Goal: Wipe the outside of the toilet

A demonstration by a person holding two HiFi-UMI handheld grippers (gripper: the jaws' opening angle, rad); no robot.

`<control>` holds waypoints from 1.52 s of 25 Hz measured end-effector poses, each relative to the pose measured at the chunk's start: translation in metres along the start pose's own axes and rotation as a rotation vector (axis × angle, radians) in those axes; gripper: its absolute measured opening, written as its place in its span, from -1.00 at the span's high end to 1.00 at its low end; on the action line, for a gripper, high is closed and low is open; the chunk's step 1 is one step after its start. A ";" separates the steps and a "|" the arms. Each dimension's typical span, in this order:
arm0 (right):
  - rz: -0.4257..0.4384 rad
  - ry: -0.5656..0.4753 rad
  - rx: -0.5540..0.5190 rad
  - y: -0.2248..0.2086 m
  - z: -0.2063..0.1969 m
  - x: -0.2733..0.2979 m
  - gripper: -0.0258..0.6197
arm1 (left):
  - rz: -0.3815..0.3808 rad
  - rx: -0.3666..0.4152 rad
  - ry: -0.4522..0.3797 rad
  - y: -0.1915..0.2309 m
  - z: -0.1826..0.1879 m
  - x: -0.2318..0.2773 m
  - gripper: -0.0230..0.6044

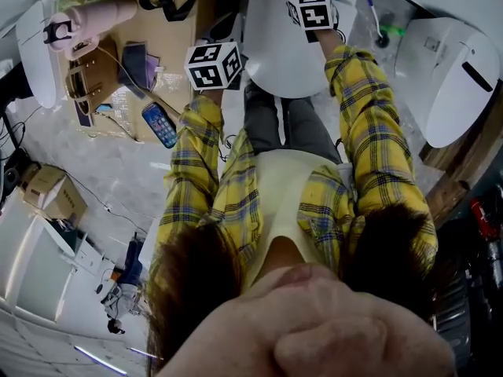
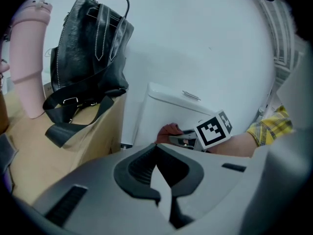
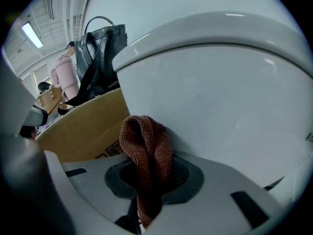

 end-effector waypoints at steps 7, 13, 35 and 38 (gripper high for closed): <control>-0.060 0.012 0.028 -0.031 -0.022 -0.026 0.66 | -0.039 0.041 0.025 -0.018 0.003 0.013 0.90; -0.098 0.001 0.075 -0.053 -0.039 -0.047 0.66 | -0.088 0.081 0.050 -0.044 0.004 0.028 0.90; -0.282 -0.014 0.258 -0.145 -0.095 -0.112 0.66 | -0.171 0.177 0.104 -0.105 0.003 0.054 0.90; -0.297 -0.024 0.268 -0.149 -0.097 -0.118 0.66 | -0.176 0.183 0.102 -0.106 0.005 0.054 0.90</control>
Point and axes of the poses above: the fingertips, and each gripper's own axes: x forward along the fingers, y to its left, z out of its top, the point moved 4 cm from there along -x, backward along the fingers, and after that the axes turned 7 degrees about z, right-handed, at the moved point
